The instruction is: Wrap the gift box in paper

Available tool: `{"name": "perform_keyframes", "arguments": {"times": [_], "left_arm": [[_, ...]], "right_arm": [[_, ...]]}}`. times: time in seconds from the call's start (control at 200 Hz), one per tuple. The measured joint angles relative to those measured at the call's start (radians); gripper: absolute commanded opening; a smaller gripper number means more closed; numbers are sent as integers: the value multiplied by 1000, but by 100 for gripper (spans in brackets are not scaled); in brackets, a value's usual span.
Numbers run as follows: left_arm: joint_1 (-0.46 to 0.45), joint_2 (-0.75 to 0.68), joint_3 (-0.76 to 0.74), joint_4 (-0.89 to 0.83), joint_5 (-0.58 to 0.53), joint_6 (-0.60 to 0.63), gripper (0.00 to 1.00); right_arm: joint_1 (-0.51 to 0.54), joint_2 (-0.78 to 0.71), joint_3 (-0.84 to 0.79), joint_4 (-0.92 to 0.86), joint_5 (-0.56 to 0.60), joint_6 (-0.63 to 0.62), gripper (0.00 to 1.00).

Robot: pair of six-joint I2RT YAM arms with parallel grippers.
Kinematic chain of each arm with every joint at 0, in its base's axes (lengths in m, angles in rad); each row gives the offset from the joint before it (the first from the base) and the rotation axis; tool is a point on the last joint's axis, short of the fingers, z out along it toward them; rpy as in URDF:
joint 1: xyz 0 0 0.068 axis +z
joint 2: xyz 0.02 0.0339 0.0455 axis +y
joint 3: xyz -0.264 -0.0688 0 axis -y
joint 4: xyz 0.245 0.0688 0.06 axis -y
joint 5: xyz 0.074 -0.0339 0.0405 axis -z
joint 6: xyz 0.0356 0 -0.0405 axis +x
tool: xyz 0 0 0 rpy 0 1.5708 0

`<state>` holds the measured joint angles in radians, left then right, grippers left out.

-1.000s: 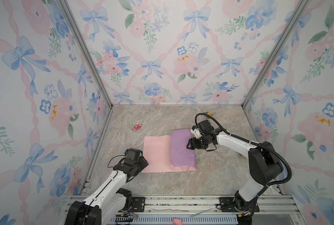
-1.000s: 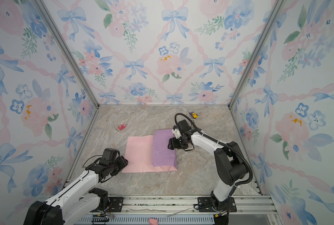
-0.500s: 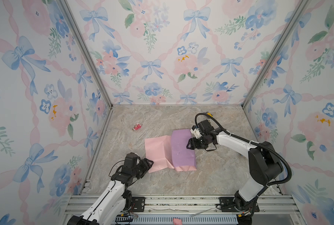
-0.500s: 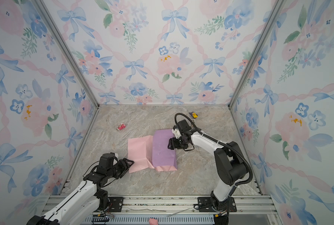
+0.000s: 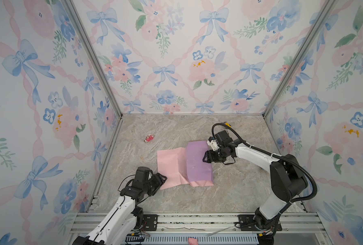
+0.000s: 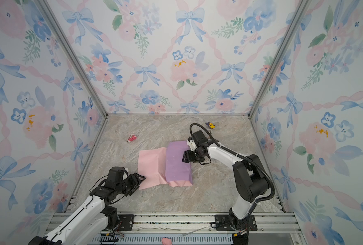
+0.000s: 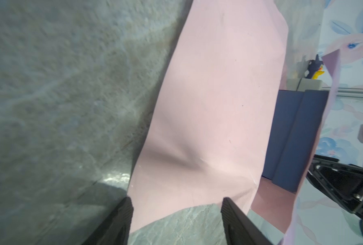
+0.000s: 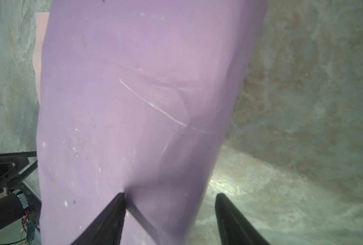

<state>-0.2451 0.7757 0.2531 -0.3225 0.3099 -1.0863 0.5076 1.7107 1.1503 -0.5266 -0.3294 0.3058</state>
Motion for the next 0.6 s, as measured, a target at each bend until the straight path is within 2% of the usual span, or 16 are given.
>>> {"name": "perform_keyframes", "arguments": {"times": [0.335,0.595], "left_arm": [[-44,48,102,-216,-166,11,77],[-51,79,117,-241,-232,9,75]], "right_arm": [[5,-3,0,-2,9,0,69],[5,-3,0,-5,9,0,69]]}}
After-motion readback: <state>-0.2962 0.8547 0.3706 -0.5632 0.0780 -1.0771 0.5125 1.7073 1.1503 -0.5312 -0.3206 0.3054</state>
